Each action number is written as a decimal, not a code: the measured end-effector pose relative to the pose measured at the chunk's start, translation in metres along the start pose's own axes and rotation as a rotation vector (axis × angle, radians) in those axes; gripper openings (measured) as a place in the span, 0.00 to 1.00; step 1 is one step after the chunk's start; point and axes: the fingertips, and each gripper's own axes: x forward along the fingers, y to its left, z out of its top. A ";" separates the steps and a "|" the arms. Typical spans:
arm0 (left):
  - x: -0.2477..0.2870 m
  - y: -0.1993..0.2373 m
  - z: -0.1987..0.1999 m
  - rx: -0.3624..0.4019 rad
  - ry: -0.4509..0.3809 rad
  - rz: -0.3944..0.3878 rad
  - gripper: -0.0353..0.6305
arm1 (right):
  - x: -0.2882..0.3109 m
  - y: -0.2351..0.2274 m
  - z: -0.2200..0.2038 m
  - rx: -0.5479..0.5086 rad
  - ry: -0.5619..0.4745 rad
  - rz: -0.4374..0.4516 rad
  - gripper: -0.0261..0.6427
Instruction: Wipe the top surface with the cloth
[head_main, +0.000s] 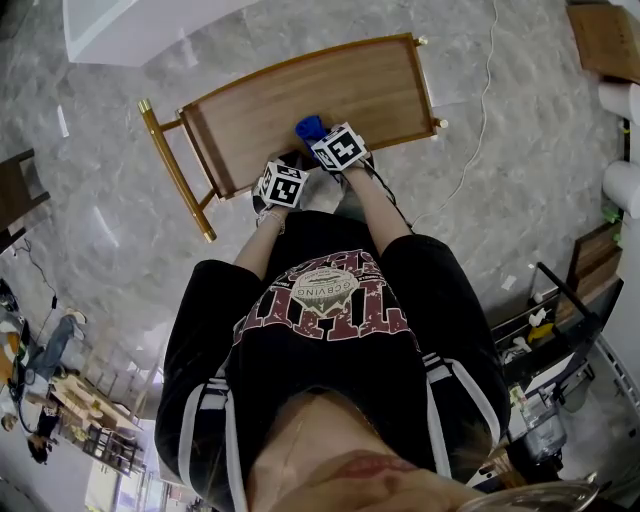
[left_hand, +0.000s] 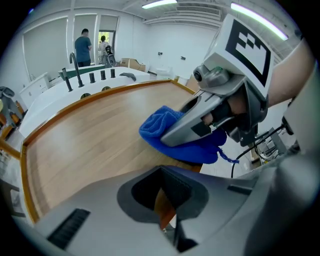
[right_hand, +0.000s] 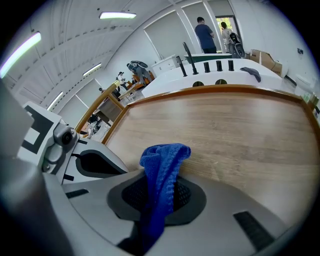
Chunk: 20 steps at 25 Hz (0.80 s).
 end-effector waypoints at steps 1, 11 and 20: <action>0.002 -0.001 0.002 0.006 0.003 -0.005 0.12 | -0.001 -0.002 0.000 0.005 -0.002 -0.002 0.12; 0.016 -0.023 0.022 0.067 0.015 -0.040 0.12 | -0.022 -0.028 -0.008 0.037 -0.023 -0.049 0.12; 0.032 -0.035 0.035 0.085 0.031 -0.043 0.12 | -0.036 -0.049 -0.013 0.032 -0.029 -0.073 0.12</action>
